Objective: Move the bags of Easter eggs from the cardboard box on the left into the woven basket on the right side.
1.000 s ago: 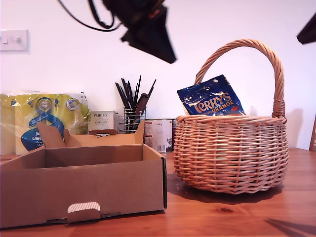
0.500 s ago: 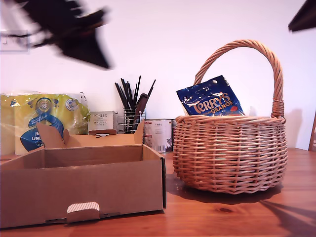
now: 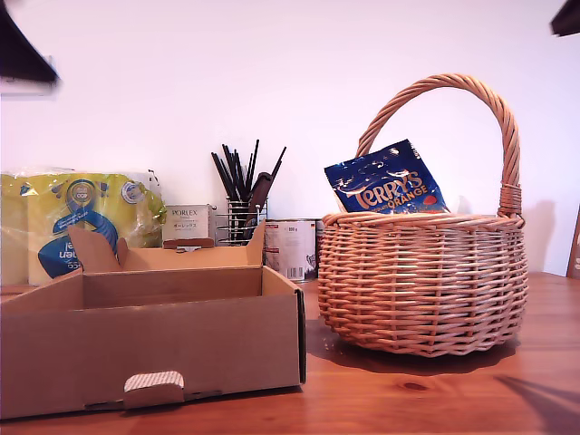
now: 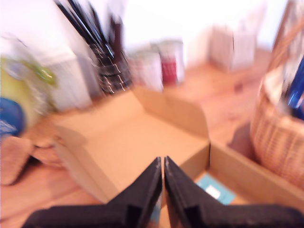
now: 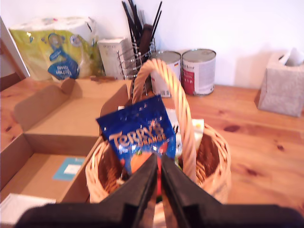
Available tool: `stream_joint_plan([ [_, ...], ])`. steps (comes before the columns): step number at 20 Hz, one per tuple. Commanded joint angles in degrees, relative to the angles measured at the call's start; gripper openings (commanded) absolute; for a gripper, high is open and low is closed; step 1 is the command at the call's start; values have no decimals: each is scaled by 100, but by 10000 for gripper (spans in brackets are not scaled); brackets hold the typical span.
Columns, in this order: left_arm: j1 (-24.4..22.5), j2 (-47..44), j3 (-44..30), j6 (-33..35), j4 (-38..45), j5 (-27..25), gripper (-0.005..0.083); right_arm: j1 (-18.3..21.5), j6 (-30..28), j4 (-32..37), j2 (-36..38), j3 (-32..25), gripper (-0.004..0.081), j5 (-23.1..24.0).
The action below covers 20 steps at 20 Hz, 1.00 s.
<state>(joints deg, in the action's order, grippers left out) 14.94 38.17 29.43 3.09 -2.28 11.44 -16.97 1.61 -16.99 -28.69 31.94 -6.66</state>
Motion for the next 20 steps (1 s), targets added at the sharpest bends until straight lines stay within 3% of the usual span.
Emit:
stream_joint_plan([
  [1, 0, -269, -127, -55, -339, -4, -20, -26, -11, -120, 155, 72, -13, 22],
  [6, 11, -1062, -127, -68, -894, -2, -19, -26, -2, -269, 487, 74, -13, 22],
  [20, 7, -1115, -125, -63, -1875, 7, -19, -26, 4, -1410, 448, 74, -12, 22],
])
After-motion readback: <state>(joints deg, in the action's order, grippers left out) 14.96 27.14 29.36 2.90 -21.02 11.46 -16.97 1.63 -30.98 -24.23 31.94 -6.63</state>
